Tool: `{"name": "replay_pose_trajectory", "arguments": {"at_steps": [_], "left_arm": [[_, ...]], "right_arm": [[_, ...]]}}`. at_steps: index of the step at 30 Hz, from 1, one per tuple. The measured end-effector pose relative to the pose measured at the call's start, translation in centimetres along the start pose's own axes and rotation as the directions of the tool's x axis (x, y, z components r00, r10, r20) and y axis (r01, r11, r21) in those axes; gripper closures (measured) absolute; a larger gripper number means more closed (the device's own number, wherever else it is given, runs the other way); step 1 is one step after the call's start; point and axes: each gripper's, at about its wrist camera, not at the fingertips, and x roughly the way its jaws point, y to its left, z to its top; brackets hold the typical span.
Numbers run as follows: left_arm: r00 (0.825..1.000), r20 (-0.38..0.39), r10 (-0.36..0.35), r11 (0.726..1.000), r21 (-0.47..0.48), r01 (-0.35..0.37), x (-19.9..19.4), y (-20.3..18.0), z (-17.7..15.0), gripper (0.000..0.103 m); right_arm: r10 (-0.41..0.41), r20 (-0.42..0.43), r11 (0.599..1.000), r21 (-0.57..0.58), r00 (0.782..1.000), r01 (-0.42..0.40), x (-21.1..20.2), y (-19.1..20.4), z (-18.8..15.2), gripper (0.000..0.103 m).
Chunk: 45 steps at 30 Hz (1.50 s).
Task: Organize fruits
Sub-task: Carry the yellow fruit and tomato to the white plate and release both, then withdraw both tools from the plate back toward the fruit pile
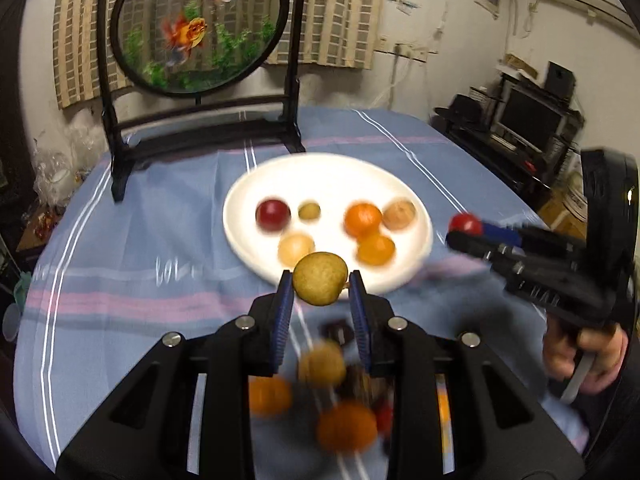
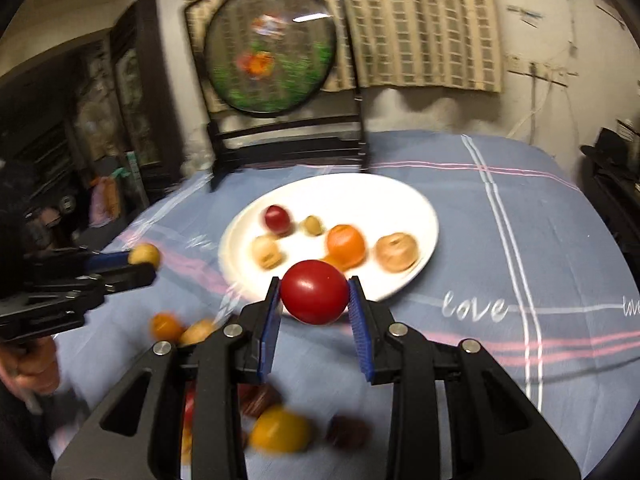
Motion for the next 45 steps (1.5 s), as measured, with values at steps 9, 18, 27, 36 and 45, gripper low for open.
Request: {"name": "replay_pose_trajectory", "arguments": {"at_steps": [9, 18, 27, 36, 45], "left_arm": [[0.991, -0.110, 0.079, 0.995, 0.073, -0.071, 9.5, -2.2, 4.6, 0.075], [0.982, -0.137, 0.133, 0.987, 0.104, -0.119, 12.2, -2.7, 4.6, 0.051], [0.983, -0.009, 0.185, 0.982, 0.034, -0.184, 4.5, -0.6, 2.6, 0.010], [0.997, -0.007, 0.076, 0.974, -0.212, -0.076, -2.5, 3.7, -5.9, 0.006], [0.993, -0.065, 0.094, 0.966, -0.234, -0.107, -2.7, 4.8, -9.8, 0.006]], "right_arm": [[-0.032, -0.072, 0.999, 0.024, 0.997, 0.034, 5.3, -3.2, 1.3, 0.070], [-0.014, -0.119, 1.000, -0.009, 0.993, 0.013, 7.1, -3.0, 1.4, 0.068], [-0.016, -0.033, 0.999, -0.036, 0.999, 0.015, 2.4, -2.1, 1.3, 0.048], [0.027, -0.083, 0.994, -0.100, 0.996, -0.035, -1.7, -0.7, -3.9, 0.048], [-0.019, -0.123, 0.993, -0.121, 0.992, 0.004, -3.9, -0.4, -7.4, 0.048]]}}
